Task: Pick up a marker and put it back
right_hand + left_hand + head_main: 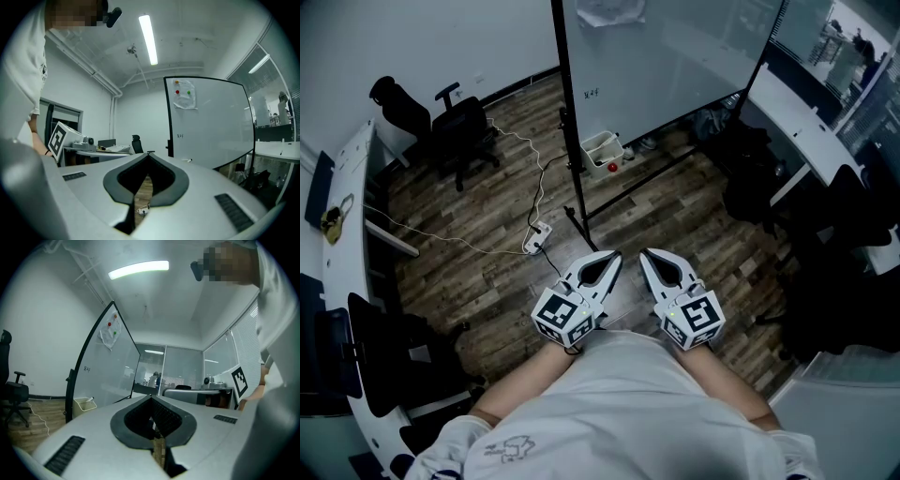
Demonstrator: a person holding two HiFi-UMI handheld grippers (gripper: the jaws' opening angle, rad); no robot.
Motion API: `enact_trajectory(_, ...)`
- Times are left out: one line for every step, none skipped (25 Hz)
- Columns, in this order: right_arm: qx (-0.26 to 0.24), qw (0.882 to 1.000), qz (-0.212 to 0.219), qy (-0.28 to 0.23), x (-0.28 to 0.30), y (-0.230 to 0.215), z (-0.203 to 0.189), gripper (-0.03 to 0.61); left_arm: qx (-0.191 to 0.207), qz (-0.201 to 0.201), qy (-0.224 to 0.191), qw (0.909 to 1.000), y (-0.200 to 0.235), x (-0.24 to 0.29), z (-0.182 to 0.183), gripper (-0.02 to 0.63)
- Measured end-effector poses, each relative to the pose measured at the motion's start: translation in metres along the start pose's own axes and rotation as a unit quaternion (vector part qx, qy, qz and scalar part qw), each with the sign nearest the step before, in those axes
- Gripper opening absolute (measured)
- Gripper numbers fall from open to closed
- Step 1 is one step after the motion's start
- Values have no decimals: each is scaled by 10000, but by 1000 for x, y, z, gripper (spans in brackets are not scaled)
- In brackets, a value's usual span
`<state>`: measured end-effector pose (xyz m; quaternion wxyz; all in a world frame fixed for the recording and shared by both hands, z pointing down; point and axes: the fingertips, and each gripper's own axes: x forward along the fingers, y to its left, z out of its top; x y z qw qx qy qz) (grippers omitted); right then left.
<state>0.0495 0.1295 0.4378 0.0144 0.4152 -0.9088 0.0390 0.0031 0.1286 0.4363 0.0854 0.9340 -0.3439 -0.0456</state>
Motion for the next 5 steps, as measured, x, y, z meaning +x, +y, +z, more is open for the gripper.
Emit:
enact_trajectory(20, 10000, -15, 4, -1, -2, 0, 11, 4, -13, 2, 10000, -1, 2, 0, 6)
enact_trajectory(27, 10000, -30, 6, -2, -4, -1, 11, 6, -25, 3, 10000, -2, 4, -1, 6)
enact_trajectory(24, 10000, -41, 8, -3, -6, -1, 11, 6, -36, 4, 10000, -3, 6, -1, 5)
enact_trajectory(18, 10000, -51, 9, -4, -7, -1, 11, 6, -45, 5, 10000, -4, 7, -2, 6)
enact_trajectory(11, 10000, -61, 10, -5, -9, -1, 11, 5, -54, 5, 10000, -6, 9, -2, 6)
